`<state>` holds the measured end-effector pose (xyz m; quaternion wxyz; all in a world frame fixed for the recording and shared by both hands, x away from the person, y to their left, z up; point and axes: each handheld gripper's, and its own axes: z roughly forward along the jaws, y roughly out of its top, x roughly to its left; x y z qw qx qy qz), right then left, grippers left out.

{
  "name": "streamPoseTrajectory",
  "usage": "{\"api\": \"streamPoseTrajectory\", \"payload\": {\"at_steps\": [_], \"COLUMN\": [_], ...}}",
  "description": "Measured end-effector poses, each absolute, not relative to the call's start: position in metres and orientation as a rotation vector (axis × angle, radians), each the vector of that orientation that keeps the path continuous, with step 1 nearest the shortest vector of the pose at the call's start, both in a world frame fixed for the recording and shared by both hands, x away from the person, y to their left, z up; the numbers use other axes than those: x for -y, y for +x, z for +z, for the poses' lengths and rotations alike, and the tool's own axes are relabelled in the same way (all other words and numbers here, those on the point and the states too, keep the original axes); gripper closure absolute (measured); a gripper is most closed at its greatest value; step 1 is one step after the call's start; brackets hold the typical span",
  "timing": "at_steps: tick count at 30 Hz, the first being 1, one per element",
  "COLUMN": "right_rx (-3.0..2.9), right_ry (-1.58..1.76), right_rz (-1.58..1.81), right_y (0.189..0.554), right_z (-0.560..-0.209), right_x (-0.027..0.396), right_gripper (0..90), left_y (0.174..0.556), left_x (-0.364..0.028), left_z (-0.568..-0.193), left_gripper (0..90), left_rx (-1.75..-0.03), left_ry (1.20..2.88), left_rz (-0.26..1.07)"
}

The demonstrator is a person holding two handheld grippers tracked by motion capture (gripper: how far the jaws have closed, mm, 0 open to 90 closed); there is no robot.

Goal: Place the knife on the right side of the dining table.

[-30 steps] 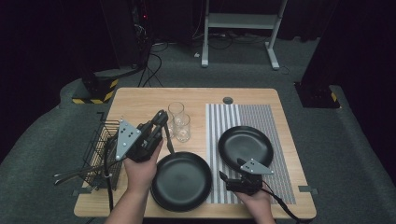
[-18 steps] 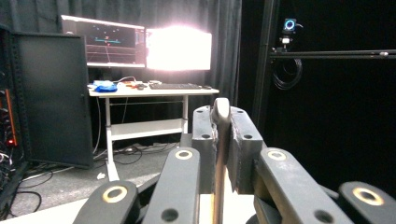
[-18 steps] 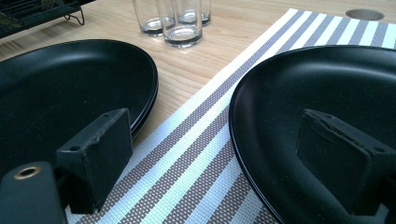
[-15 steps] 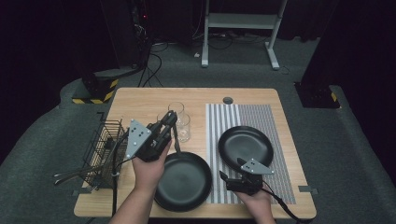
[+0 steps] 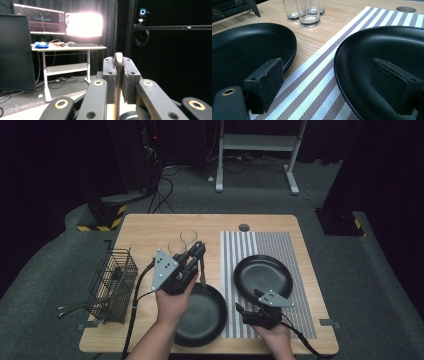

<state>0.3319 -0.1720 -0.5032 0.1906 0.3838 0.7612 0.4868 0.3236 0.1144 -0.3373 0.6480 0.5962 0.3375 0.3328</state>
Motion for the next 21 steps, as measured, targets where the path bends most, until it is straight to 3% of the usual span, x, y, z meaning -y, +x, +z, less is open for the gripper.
{"api": "streamPoseTrajectory", "payload": {"at_steps": [21], "right_rx": [-2.140], "right_ry": [1.081], "right_rz": [1.366], "right_y": [0.332], "right_z": [-0.503], "right_x": [0.173], "right_gripper": [12.2], "left_y": [0.328], "left_x": [-0.080], "left_z": [-0.346], "left_gripper": [82.8], "left_rx": [-0.717], "left_ry": [1.382], "left_rz": [0.695]}}
